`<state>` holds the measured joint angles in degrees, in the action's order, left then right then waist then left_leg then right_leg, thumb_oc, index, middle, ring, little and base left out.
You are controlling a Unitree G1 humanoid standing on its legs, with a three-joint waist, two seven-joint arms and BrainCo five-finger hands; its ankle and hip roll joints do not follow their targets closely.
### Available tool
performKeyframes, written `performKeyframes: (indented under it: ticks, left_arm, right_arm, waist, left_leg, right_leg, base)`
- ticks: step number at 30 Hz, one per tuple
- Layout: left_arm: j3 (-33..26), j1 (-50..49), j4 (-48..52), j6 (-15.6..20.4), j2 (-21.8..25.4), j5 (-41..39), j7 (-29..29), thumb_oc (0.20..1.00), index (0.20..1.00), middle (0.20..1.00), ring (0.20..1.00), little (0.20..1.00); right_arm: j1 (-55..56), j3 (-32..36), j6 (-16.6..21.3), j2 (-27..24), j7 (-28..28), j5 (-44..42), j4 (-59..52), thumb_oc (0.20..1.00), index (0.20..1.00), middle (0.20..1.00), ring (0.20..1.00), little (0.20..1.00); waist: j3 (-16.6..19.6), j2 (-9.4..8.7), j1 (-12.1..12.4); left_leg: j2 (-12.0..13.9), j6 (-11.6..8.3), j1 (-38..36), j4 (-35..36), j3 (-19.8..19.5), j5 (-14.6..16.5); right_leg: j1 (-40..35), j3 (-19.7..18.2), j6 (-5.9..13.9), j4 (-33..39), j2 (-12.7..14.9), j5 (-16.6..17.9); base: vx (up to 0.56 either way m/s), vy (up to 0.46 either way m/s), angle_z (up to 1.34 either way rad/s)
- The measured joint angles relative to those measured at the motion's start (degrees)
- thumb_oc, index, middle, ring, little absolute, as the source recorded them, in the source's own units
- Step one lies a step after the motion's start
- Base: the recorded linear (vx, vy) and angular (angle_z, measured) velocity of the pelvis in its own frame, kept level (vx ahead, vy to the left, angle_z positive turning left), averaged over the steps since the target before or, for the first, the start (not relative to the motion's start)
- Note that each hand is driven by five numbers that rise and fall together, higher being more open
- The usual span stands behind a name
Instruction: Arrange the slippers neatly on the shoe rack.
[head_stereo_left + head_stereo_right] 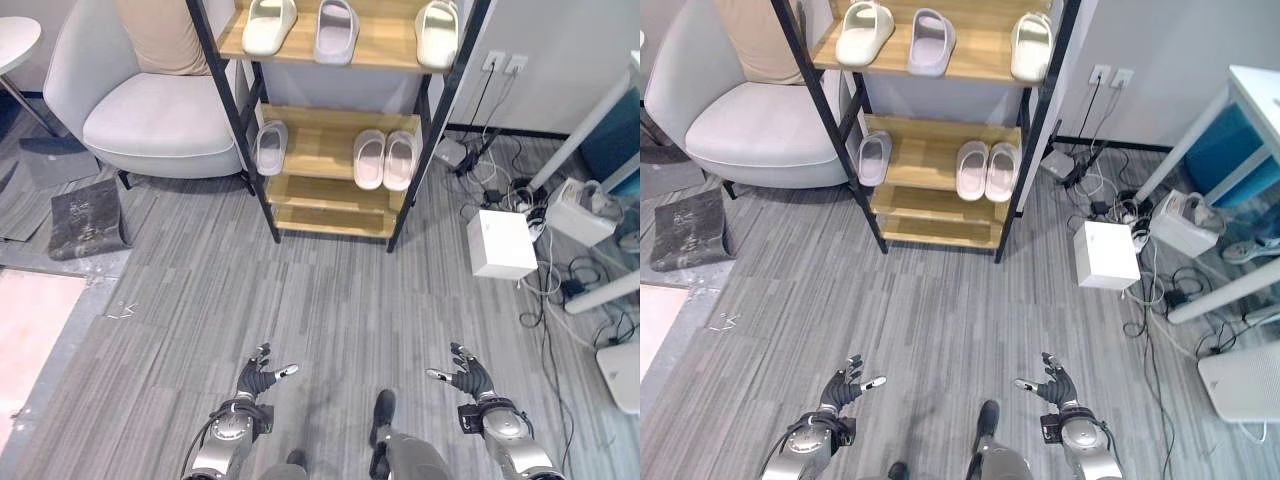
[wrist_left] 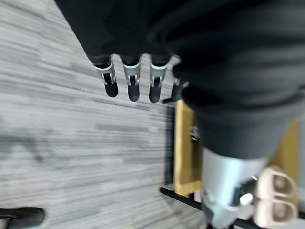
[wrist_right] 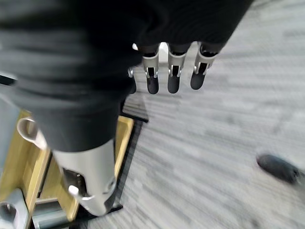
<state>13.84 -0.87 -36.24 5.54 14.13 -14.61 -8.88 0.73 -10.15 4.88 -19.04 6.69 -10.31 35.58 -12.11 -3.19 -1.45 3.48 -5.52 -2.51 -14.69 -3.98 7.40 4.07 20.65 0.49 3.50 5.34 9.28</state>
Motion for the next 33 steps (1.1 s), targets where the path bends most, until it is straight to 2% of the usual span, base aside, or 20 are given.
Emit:
performKeyframes:
  ticks: [2, 3, 5, 8, 9, 10, 12, 13, 14, 17, 18, 21, 23, 25, 26, 27, 28, 30, 32, 33]
  left_arm:
    - [0.01, 0.83, -0.02, 0.14, 0.14, -0.06, 0.01, 1.000, 1.000, 1.000, 1.000, 1.000]
    - [0.03, 0.72, 0.06, 0.17, 0.11, -0.13, 0.07, 1.000, 1.000, 1.000, 1.000, 1.000]
    - [0.18, 1.88, 0.08, 0.30, 0.23, -0.22, 0.08, 1.000, 1.000, 1.000, 1.000, 1.000]
    - [0.53, 3.23, 0.24, 0.34, 1.17, -0.22, -0.05, 1.000, 1.000, 1.000, 1.000, 1.000]
    - [1.32, 2.97, 0.09, 0.29, 2.05, -0.17, -0.10, 1.000, 1.000, 1.000, 1.000, 1.000]
    - [1.96, 2.78, -0.04, 0.17, 2.57, -0.04, -0.04, 1.000, 1.000, 1.000, 1.000, 1.000]
    - [1.78, 2.68, -0.80, -0.12, 2.38, 0.06, -0.04, 1.000, 1.000, 1.000, 1.000, 1.000]
    - [1.88, 1.85, -0.65, -0.37, 1.98, 0.09, -0.04, 1.000, 1.000, 1.000, 1.000, 1.000]
    - [1.77, 1.14, -0.85, -0.70, 2.24, 0.09, 0.02, 1.000, 1.000, 1.000, 1.000, 1.000]
    - [1.37, 0.06, -0.95, -0.91, 4.40, 0.07, -0.01, 1.000, 1.000, 1.000, 1.000, 1.000]
    - [1.33, 0.52, -0.78, -0.89, 4.95, 0.05, -0.06, 1.000, 1.000, 1.000, 1.000, 1.000]
    - [1.16, -0.64, 0.13, -0.80, 5.13, 0.03, -0.20, 1.000, 1.000, 1.000, 1.000, 1.000]
    - [1.34, -1.35, 0.03, -0.90, 5.75, 0.00, -0.12, 1.000, 1.000, 1.000, 1.000, 1.000]
    - [1.74, -1.07, -0.09, -0.86, 5.15, -0.05, -0.12, 1.000, 1.000, 1.000, 1.000, 1.000]
    - [2.30, -1.30, 0.06, -0.72, 4.98, -0.04, -0.08, 1.000, 1.000, 1.000, 1.000, 1.000]
    - [2.19, -0.64, 0.04, -0.70, 4.79, -0.05, -0.01, 1.000, 1.000, 1.000, 1.000, 1.000]
    - [2.04, -0.64, 0.11, -0.55, 4.63, -0.06, -0.10, 1.000, 1.000, 1.000, 1.000, 1.000]
    - [2.16, -1.02, 0.04, -0.55, 4.68, -0.06, -0.02, 1.000, 1.000, 1.000, 1.000, 1.000]
    - [2.13, -1.21, -0.19, -0.51, 4.46, -0.08, -0.05, 1.000, 1.000, 1.000, 1.000, 1.000]
    - [1.96, -0.74, -0.99, -0.57, 4.03, -0.07, -0.06, 1.000, 1.000, 1.000, 1.000, 1.000]
  right_arm:
    - [-0.56, -0.58, 0.29, -0.47, -0.17, -1.06, 0.05, 1.000, 1.000, 1.000, 1.000, 1.000]
    - [-0.88, -0.63, 0.35, -0.53, -0.16, -1.24, -0.24, 1.000, 1.000, 1.000, 1.000, 1.000]
    - [-1.52, -0.59, 0.84, -0.40, -0.03, -2.19, -0.10, 1.000, 1.000, 1.000, 1.000, 1.000]
    - [-1.98, -0.71, 1.08, 0.86, 0.03, -2.19, -0.03, 1.000, 1.000, 1.000, 1.000, 1.000]
    - [-2.67, -1.23, 1.26, 1.41, 0.11, -2.18, -0.12, 1.000, 1.000, 1.000, 1.000, 1.000]
    - [-2.86, -2.58, 1.45, 1.27, 0.03, -2.15, -0.09, 1.000, 1.000, 1.000, 1.000, 1.000]
    - [-3.10, -3.83, 1.27, 1.25, -0.08, -2.10, 0.17, 1.000, 1.000, 1.000, 1.000, 1.000]
    - [-2.94, -4.14, 1.31, 0.77, -0.27, -2.05, -0.03, 1.000, 1.000, 1.000, 1.000, 1.000]
    - [-2.92, -4.87, 1.00, 1.40, -0.18, -2.03, 0.23, 1.000, 1.000, 1.000, 1.000, 1.000]
    - [-2.81, -6.01, 1.31, 3.15, -0.89, -1.98, -0.01, 1.000, 1.000, 1.000, 1.000, 1.000]
    - [-3.38, -5.83, 1.29, 3.57, -0.88, -1.98, -0.03, 1.000, 1.000, 1.000, 1.000, 1.000]
    - [-4.46, -5.70, 1.15, 4.84, -1.10, -1.89, 0.63, 1.000, 1.000, 1.000, 1.000, 1.000]
    - [-5.77, -7.00, 1.01, 5.47, -1.17, -0.85, 0.10, 1.000, 1.000, 1.000, 1.000, 1.000]
    - [-5.38, -6.99, 0.78, 5.60, -1.24, -0.68, 0.29, 1.000, 1.000, 1.000, 1.000, 1.000]
    - [-5.08, -6.71, 0.73, 5.85, -1.25, -0.25, 0.60, 1.000, 1.000, 1.000, 1.000, 1.000]
    - [-4.46, -6.85, 0.66, 5.86, -1.27, 0.17, 0.54, 1.000, 1.000, 1.000, 1.000, 1.000]
    - [-4.14, -6.67, 0.60, 5.88, -1.41, 0.35, 0.49, 1.000, 1.000, 1.000, 1.000, 1.000]
    - [-3.61, -6.53, 0.51, 5.79, -1.50, 0.35, 0.40, 1.000, 1.000, 1.000, 1.000, 1.000]
    - [-3.07, -5.92, 0.26, 5.58, -1.78, 0.35, 0.45, 1.000, 1.000, 1.000, 1.000, 1.000]
    - [-2.83, -5.36, 0.09, 5.52, -1.81, 0.27, 0.32, 1.000, 1.000, 1.000, 1.000, 1.000]
  waist:
    - [0.10, -0.75, 2.08]
    - [0.13, -0.70, 2.61]
    - [-0.85, -1.95, 3.38]
    - [-1.87, -3.19, 4.29]
    - [-2.09, -3.41, 4.81]
    - [-2.09, -3.15, 4.81]
    - [-2.32, -2.03, 4.99]
    - [-2.21, 0.03, 5.00]
    - [-2.30, -0.11, 5.23]
    - [-0.67, -3.08, 6.22]
    - [-0.33, -3.61, 6.14]
    - [0.00, -3.37, 7.45]
    - [0.38, -1.92, 7.29]
    - [0.20, -1.65, 6.74]
    - [0.16, -1.46, 5.95]
    - [-0.12, -0.94, 5.69]
    - [0.35, -1.57, 5.63]
    - [0.63, -1.45, 5.37]
    - [0.65, -1.25, 5.00]
    - [0.66, -0.78, 4.50]
  left_leg:
    - [-0.61, -4.67, 8.57, -19.32, -0.48, -1.75]
    - [-0.99, -5.42, 11.10, -23.41, -1.53, -2.20]
    - [-1.96, -3.75, 17.00, -27.18, -1.43, -1.21]
    - [-2.77, -2.29, 21.94, -19.31, -1.36, -1.65]
    - [-2.92, -0.90, 21.92, -10.99, -0.84, -2.49]
    - [-2.47, 0.42, 20.45, 1.32, -0.98, -5.33]
    - [-1.24, 0.75, 19.22, 13.35, -0.62, -9.83]
    - [0.42, 0.57, 18.57, 15.16, -0.03, -11.26]
    - [0.04, 1.61, 17.16, 15.01, 0.32, -17.25]
    - [-3.63, 1.86, 14.25, 17.25, 2.06, -17.33]
    - [-5.16, 2.63, 13.30, 18.13, 2.59, -16.80]
    - [-5.75, 4.09, 11.15, 18.07, 6.43, -15.87]
    - [-5.10, 8.50, 8.97, 17.91, 7.88, -13.93]
    - [-5.42, 9.60, 7.18, 17.84, 8.05, -12.99]
    - [-5.86, 10.03, 5.86, 18.17, 7.82, -12.67]
    - [-5.98, 10.70, 5.35, 18.03, 7.51, -11.53]
    - [-6.18, 10.96, 4.66, 17.94, 7.61, -11.26]
    - [-6.52, 11.11, 3.79, 18.37, 7.58, -10.86]
    - [-7.01, 11.45, 2.48, 18.78, 7.39, -10.19]
    - [-6.88, 10.68, 2.33, 18.78, 7.03, -9.44]
  right_leg:
    - [-2.19, 0.10, -2.26, 0.09, -0.49, -2.09]
    - [-2.62, 0.25, -3.12, 0.06, -0.50, -2.79]
    - [-4.55, 1.13, -3.68, 0.98, -0.19, -4.73]
    - [-6.97, 2.60, -2.47, 1.14, -0.12, -5.67]
    - [-7.76, 2.35, -2.30, 1.20, 0.05, -7.13]
    - [-8.38, 1.98, -1.30, 1.24, 0.04, -7.68]
    - [-9.24, 1.06, 0.87, 1.44, -0.42, -8.55]
    - [-10.38, 0.32, 3.08, 1.41, -1.67, -8.30]
    - [-11.51, -1.00, 4.07, 1.56, -0.93, -9.76]
    - [-11.31, -5.02, 6.36, 1.50, 1.36, -11.64]
    - [-11.19, -5.50, 6.15, 1.07, 1.51, -11.38]
    - [-9.00, -6.54, 8.19, -4.49, 3.83, -12.04]
    - [-4.00, -4.67, 10.64, -16.20, 5.16, -12.40]
    - [-0.97, -2.93, 11.85, -26.38, 7.54, -12.85]
    - [2.52, -1.08, 13.10, -35.86, 10.29, -13.00]
    - [4.18, -1.89, 13.56, -37.24, 10.44, -13.76]
    - [5.77, -0.63, 12.94, -38.31, 11.27, -14.54]
    - [6.38, 0.60, 12.68, -34.96, 11.35, -15.04]
    - [6.45, 1.55, 11.33, -24.10, 10.82, -13.83]
    - [6.40, 0.05, 10.95, -13.81, 9.65, -11.08]
  base:
    - [0.19, -0.144, -0.15]
    - [0.20, -0.117, -0.03]
    - [0.25, -0.071, 0.30]
    - [0.28, 0.036, 0.19]
    - [0.53, 0.146, -0.04]
    - [0.33, 0.100, -0.09]
    - [0.27, 0.082, -0.22]
    - [0.29, 0.118, -0.38]
    - [0.28, 0.131, -0.48]
    - [0.26, 0.181, -0.32]
    - [0.32, 0.270, 0.04]
    - [0.19, 0.208, -0.53]
    - [0.22, 0.217, -0.61]
    - [0.16, 0.126, -0.05]
    - [0.28, 0.131, 0.13]
    - [0.39, 0.134, 0.15]
    - [0.22, 0.024, 0.02]
    - [0.24, -0.038, 0.04]
    - [0.40, -0.113, 0.01]
    - [0.32, -0.092, 0.08]
